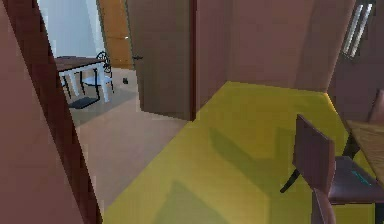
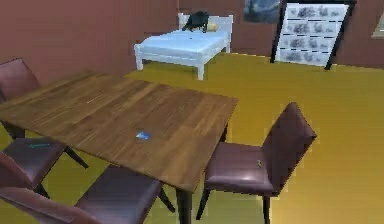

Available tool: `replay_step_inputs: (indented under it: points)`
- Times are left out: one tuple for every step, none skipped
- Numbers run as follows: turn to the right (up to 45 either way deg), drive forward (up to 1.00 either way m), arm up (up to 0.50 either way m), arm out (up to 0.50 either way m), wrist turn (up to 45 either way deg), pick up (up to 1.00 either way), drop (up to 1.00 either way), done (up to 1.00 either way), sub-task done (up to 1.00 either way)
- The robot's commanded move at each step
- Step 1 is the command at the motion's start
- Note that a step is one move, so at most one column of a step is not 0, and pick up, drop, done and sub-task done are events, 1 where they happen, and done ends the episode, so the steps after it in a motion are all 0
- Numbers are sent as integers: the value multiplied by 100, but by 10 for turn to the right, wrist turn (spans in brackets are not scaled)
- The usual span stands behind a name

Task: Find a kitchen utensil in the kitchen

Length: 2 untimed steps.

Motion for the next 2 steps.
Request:
replay_step_inputs:
  points:
    - [-30,0,0,0,0,0,0,0,0]
    - [0,95,0,0,0,0,0,0,0]
